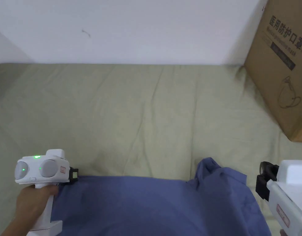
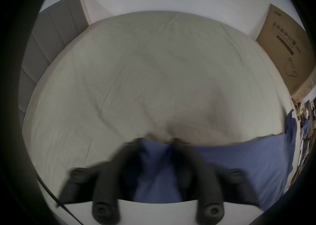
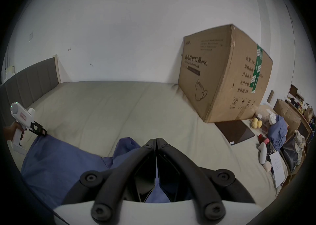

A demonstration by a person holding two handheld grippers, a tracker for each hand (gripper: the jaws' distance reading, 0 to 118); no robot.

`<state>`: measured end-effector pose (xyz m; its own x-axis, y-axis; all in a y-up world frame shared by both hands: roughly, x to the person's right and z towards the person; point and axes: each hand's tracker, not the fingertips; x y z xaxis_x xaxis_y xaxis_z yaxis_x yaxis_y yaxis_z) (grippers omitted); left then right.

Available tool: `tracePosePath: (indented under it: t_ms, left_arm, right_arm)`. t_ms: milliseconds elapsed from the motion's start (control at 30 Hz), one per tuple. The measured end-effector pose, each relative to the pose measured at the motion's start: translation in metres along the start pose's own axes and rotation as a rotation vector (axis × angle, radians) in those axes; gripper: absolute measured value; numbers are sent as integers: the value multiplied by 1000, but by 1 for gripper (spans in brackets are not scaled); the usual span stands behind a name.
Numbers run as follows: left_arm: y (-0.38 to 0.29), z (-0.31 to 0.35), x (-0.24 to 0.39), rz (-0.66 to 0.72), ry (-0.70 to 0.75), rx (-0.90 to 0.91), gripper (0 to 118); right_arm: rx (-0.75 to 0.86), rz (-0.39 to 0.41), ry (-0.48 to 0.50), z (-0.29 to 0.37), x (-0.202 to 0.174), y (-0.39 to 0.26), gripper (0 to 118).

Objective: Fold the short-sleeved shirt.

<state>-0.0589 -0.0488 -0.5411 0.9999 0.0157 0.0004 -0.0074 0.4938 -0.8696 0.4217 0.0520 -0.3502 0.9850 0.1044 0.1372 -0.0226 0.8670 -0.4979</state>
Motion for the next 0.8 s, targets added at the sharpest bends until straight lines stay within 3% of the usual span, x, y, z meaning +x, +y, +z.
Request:
tracePosePath:
  t_ms: [33, 100, 133, 167, 233, 267, 400, 600, 667, 733, 800]
  left_arm:
    - [-1, 4, 1, 6, -29, 16, 2]
    - [1, 8, -6, 13, -23, 38, 1]
    - [-1, 19, -6, 18, -36, 89, 1]
    - [-2, 30, -7, 29, -50, 124, 1]
    - [-4, 58, -8, 30, -83, 161, 1]
    - [-5, 68, -8, 18, -95, 167, 1]
    - [-3, 84, -16, -10, -102, 203, 1]
    - [-8, 101, -20, -5, -102, 212, 1]
    - [-10, 101, -22, 2, -98, 207, 1]
    - [-16, 103, -21, 8, -93, 200, 1]
    - [-22, 106, -21, 14, -89, 198, 1]
  right_arm:
    - [-26, 0, 2, -8, 1, -1, 0]
    - [-93, -9, 11, -28, 4, -3, 0]
    - [-139, -18, 23, -39, 8, -5, 8]
    - [-180, -27, 25, -51, 10, -5, 30]
    - [-268, -30, 41, -77, 13, -9, 92]
    - [-301, -23, 48, -89, 14, -13, 103]
    - [-431, -72, 41, -128, 16, -27, 102]
    - [-561, -171, 57, -137, 17, -53, 67]
    - [-562, -163, 64, -125, 9, -58, 63]
    - [-541, -86, 59, -117, 1, -56, 58]
    - [-552, -47, 77, -110, -3, -50, 34]
